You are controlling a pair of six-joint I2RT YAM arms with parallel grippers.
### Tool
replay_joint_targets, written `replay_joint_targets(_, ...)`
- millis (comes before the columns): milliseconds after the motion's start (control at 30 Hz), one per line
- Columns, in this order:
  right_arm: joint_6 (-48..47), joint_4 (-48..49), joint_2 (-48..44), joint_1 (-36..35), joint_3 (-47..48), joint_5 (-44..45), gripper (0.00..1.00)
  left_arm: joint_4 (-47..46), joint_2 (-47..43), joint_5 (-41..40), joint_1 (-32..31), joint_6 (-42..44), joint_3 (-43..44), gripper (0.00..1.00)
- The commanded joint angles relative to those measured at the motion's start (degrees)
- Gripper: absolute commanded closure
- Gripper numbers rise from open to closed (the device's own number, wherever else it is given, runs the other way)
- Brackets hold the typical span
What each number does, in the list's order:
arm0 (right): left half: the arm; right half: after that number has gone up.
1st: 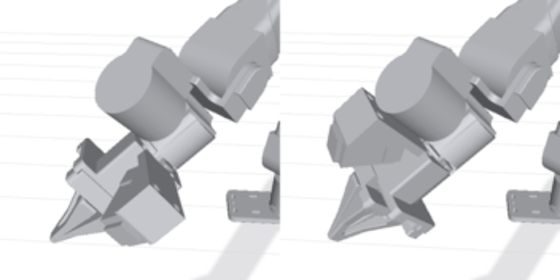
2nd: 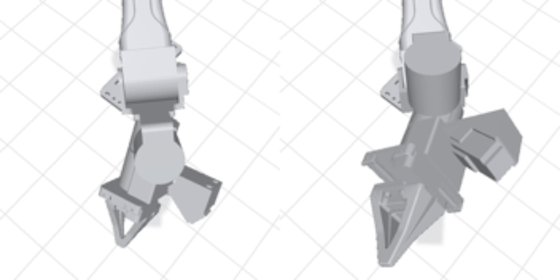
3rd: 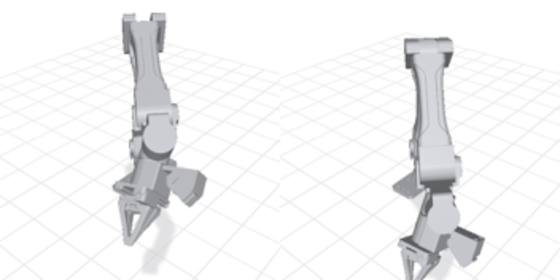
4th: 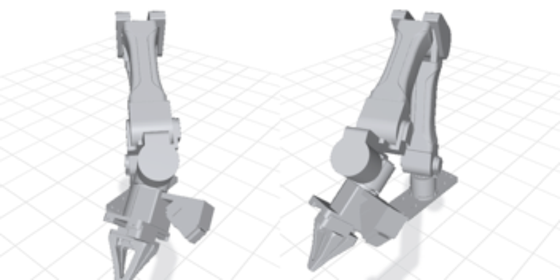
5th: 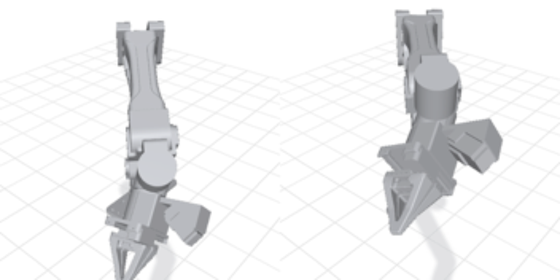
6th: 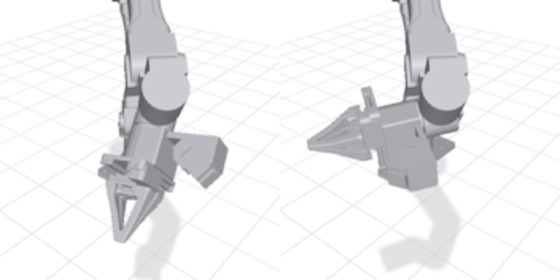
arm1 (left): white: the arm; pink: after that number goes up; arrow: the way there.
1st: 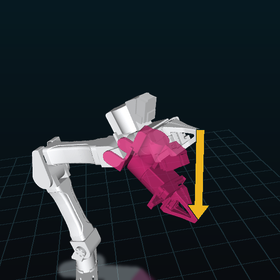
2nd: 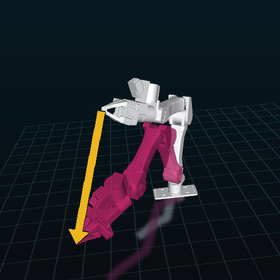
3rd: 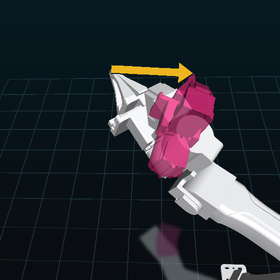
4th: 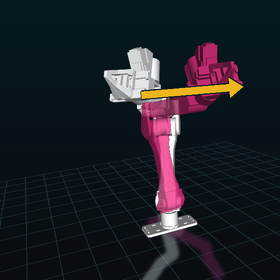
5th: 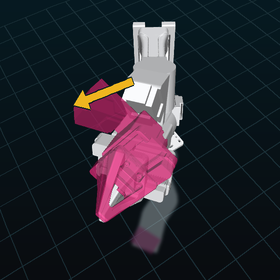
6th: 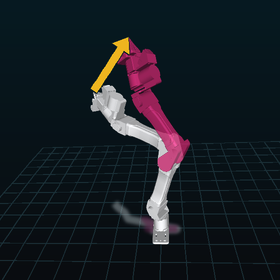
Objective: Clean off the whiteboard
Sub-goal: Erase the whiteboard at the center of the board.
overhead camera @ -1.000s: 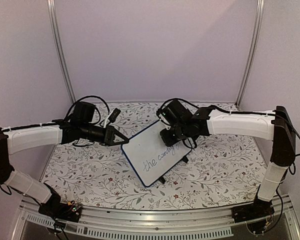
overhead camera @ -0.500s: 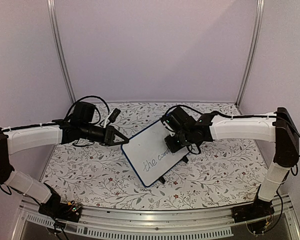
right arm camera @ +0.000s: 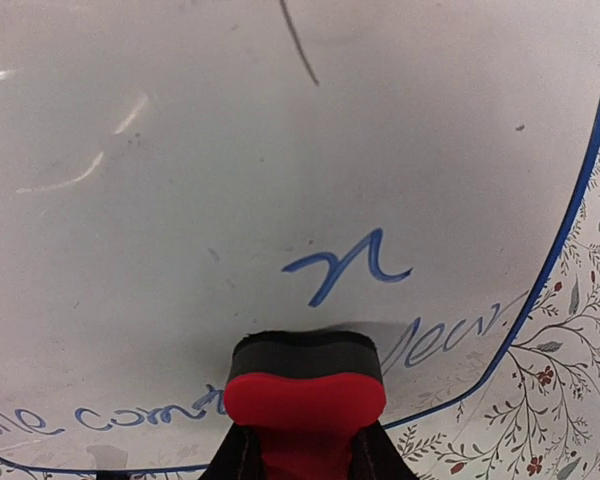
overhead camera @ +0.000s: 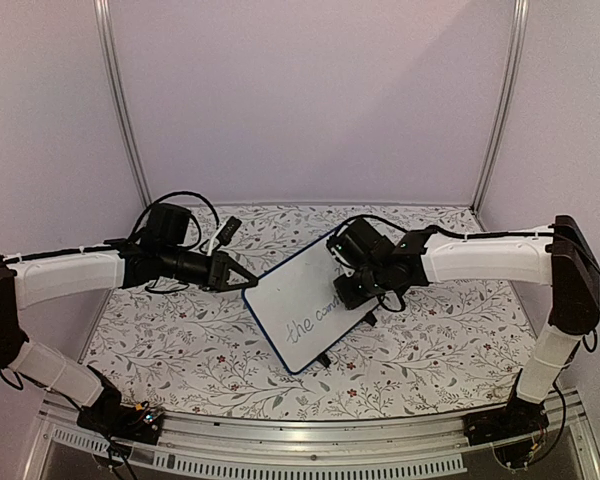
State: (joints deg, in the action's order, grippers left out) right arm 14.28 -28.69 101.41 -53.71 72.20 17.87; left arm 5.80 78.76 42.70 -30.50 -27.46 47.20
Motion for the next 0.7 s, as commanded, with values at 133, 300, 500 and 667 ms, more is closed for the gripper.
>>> replay_joint_targets(133,-1.2,0.5,1.6,0.6,6.6,0.3,0.8,-1.4,-1.2,2.8,-0.3,1.0,-0.3,1.0)
replay_joint_targets(300,-2.2,-0.8,3.0,0.7,10.4,0.7,0.8,-1.4,-1.3,2.8,-0.3,1.0,-0.3,1.0)
replay_joint_targets(500,-2.4,-1.9,2.7,0.8,10.2,1.5,0.8,-1.4,-1.6,2.6,-0.3,0.9,-0.4,1.0)
replay_joint_targets(667,-1.2,-1.5,-0.6,1.2,4.9,1.9,0.8,-1.5,-1.5,2.6,-0.3,0.9,-0.3,1.0)
